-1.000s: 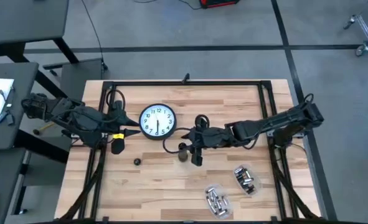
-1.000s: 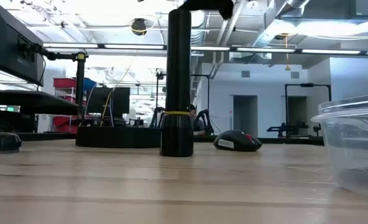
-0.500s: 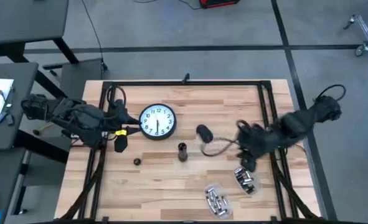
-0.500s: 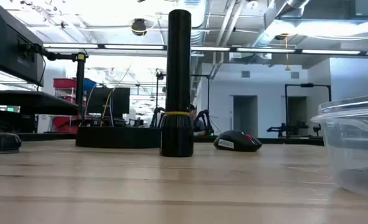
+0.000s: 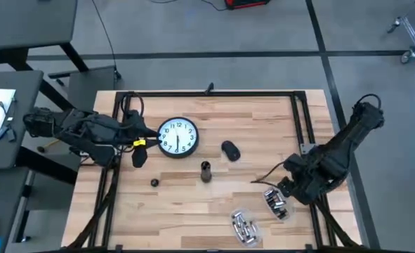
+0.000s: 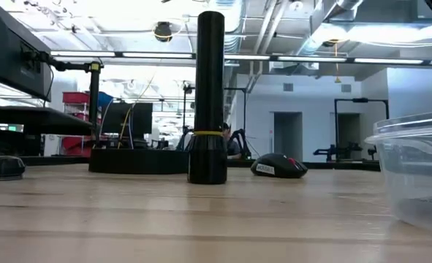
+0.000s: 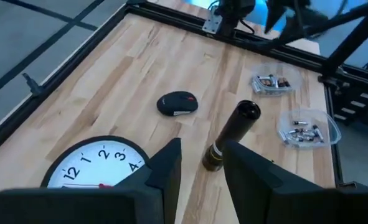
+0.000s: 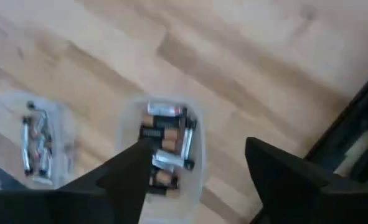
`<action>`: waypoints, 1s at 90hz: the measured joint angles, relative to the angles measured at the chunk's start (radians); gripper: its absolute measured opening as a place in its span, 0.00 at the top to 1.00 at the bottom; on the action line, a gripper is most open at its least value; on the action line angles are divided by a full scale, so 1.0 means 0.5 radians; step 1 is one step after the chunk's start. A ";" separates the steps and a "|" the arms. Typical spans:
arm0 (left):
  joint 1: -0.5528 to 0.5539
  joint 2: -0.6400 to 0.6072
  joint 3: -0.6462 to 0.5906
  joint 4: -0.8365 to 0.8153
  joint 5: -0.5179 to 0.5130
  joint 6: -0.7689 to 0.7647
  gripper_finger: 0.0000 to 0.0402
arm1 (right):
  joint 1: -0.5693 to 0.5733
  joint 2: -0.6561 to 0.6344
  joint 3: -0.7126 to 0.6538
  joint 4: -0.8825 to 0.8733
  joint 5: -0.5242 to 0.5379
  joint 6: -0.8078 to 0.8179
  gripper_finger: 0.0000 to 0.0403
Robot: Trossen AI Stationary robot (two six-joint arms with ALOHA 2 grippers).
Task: Insert battery
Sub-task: Insert the brown battery into the black flashlight battery compartment
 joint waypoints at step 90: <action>0.010 0.001 -0.002 -0.002 0.004 -0.008 0.76 | 0.093 0.581 -0.349 0.872 -0.370 -1.186 0.67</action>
